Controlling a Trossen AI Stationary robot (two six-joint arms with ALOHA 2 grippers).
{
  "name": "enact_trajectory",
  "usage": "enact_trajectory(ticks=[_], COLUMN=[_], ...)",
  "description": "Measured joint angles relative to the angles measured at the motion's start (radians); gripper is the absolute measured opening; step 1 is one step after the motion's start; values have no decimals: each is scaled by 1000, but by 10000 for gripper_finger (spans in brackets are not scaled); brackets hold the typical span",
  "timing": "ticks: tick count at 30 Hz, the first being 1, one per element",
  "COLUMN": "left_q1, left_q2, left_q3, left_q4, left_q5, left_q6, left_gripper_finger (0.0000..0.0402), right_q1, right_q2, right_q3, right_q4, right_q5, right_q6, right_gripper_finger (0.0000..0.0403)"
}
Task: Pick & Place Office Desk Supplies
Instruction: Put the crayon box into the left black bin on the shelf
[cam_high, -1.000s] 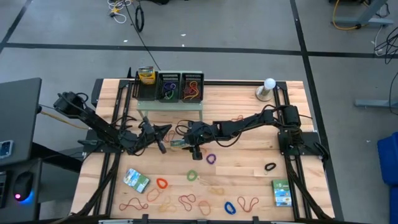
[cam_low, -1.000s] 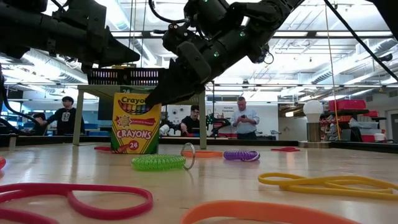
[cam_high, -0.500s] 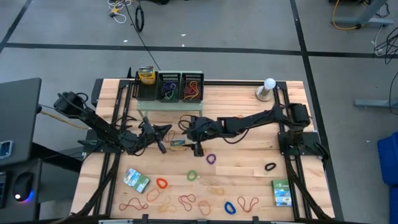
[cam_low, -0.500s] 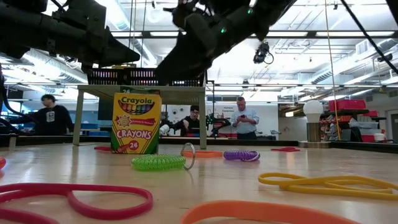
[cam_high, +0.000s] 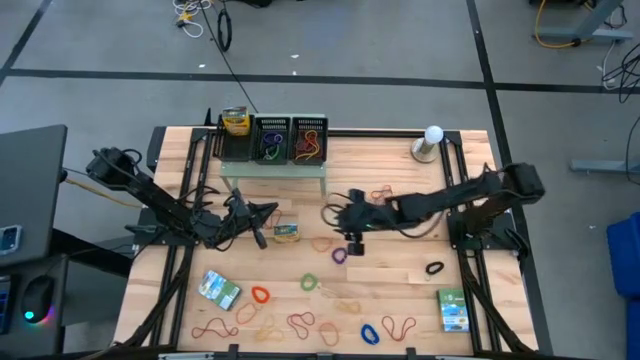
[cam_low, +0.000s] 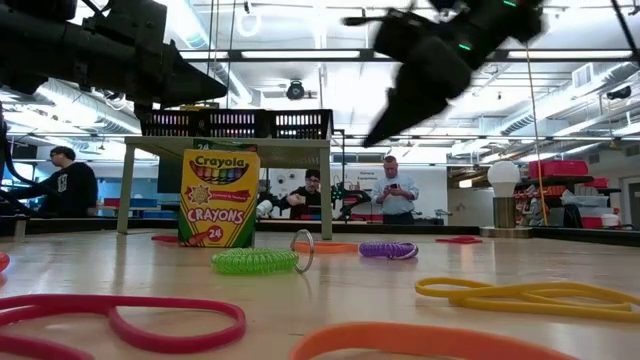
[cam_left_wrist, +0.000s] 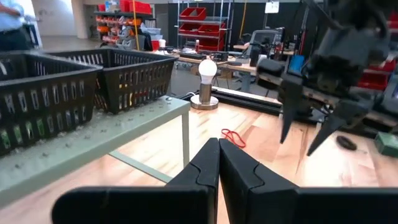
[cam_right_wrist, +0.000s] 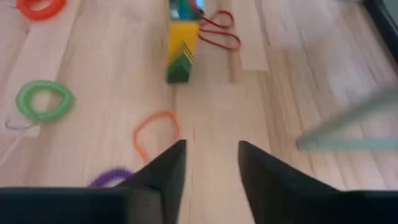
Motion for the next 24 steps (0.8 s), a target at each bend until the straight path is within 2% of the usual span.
enact_trajectory(ticks=[6,11,13,16,19,21,24], left_q1=[30,30,29,29,33,47,96], left_q2=[-2,-35,-62,-111,-138,-140,-116], left_q3=[23,100,147,241,367,462,609], left_q4=[0,-12,-80,-305,-635,-881,-1207], left_q5=[25,27,41,69,87,147,311], left_q6=[-18,97,122,92,3,-92,-250], left_gripper_finger=[11,10,8,5,5,8,19], right_q1=[31,27,26,23,20,19,20], right_q2=[-172,-276,-304,-350,-387,-406,-415], right_q3=[-287,-465,-510,-553,-577,-589,-601], right_q4=[270,487,541,543,548,543,551], right_q5=[127,129,130,136,164,175,174], right_q6=[92,123,121,115,114,108,96], right_gripper_finger=[60,14,6,5,12,16,15])
